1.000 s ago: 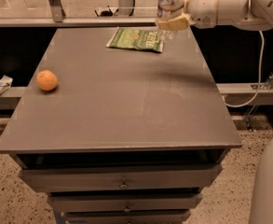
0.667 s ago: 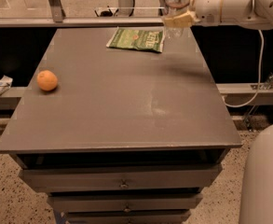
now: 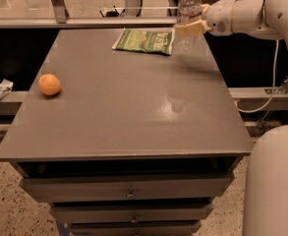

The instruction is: Move water bottle near green jalapeno chip bag

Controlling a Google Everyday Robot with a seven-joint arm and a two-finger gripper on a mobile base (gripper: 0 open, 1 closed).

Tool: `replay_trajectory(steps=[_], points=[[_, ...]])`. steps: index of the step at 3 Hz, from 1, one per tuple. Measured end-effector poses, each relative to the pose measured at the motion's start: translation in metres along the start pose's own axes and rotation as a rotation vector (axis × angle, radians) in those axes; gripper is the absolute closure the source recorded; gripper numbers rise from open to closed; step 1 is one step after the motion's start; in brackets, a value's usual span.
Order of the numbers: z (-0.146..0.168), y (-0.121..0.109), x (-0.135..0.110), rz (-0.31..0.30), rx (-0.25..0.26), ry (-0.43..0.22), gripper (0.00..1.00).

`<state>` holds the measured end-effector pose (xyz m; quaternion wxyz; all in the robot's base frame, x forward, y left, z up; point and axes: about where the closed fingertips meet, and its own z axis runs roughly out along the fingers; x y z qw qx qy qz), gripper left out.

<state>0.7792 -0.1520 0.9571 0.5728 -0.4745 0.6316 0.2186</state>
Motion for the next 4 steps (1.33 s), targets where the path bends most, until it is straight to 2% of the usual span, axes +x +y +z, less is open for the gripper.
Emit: replay_trajectory(steps=[1, 3, 4], points=[[0.015, -0.002, 0.016, 0.092, -0.02, -0.037, 0.97], [0.023, -0.004, 0.03, 0.174, -0.029, -0.022, 0.51], [0.019, -0.005, 0.039, 0.205, -0.02, -0.004, 0.2]])
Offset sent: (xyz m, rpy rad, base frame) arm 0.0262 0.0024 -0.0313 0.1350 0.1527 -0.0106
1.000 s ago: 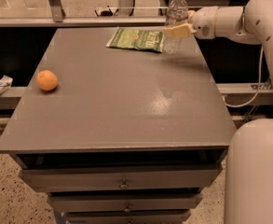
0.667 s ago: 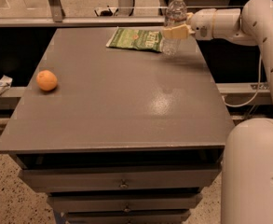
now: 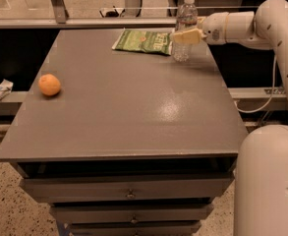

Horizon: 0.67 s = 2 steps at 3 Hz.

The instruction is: Move water bottle near green jalapeno chip bag

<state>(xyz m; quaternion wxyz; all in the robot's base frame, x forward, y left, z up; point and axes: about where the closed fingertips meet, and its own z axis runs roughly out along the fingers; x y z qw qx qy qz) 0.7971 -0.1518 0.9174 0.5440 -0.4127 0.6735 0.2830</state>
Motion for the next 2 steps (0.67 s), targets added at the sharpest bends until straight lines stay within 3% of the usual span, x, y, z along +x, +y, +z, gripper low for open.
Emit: replay_trajectory(steps=[1, 2], points=[[-0.0022, -0.0008, 0.0061, 0.017, 0.005, 0.007, 0.0], [-0.0035, -0.0015, 0.0125, 0.031, 0.011, 0.009, 0.0]])
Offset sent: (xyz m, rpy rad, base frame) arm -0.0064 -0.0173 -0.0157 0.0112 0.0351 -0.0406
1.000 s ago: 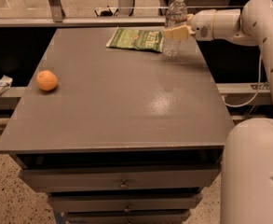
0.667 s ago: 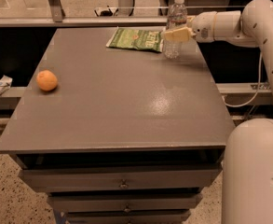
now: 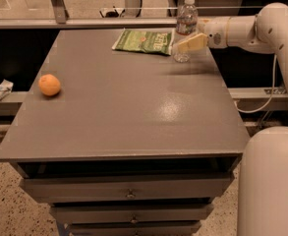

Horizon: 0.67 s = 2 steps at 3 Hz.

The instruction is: Move water bottle near green jalapeno chip bag

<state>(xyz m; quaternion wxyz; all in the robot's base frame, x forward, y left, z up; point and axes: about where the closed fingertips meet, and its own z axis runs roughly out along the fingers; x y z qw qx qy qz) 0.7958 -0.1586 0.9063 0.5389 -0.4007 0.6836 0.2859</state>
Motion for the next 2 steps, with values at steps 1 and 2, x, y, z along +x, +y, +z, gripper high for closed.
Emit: replay_trajectory(steps=[1, 2], points=[[-0.007, 0.0, 0.003, 0.001, 0.009, 0.0, 0.0], [-0.039, 0.006, -0.003, -0.046, 0.027, 0.005, 0.0]])
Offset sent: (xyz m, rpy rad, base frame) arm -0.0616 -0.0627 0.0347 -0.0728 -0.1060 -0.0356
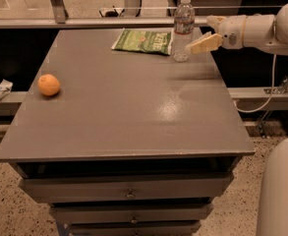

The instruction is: Move water bottle near green jalapeno chip bag

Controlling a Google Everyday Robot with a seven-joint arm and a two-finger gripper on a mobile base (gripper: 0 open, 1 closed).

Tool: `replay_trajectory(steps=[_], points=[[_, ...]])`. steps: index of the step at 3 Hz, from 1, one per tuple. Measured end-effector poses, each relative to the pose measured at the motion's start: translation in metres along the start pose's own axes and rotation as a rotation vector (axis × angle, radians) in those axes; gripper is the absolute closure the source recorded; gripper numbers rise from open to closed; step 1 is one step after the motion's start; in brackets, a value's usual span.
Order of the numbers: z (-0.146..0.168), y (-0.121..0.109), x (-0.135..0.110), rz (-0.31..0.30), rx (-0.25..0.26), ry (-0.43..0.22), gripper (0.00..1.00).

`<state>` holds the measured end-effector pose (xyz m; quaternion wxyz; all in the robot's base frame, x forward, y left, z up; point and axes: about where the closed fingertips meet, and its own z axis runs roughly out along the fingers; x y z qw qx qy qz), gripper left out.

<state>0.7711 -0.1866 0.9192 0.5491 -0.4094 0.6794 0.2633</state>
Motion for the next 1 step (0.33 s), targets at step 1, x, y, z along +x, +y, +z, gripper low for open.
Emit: replay_trajectory(steps=[1], points=[[-0.0528, 0.0131, -0.0211, -0.078, 0.043, -0.004, 0.0]])
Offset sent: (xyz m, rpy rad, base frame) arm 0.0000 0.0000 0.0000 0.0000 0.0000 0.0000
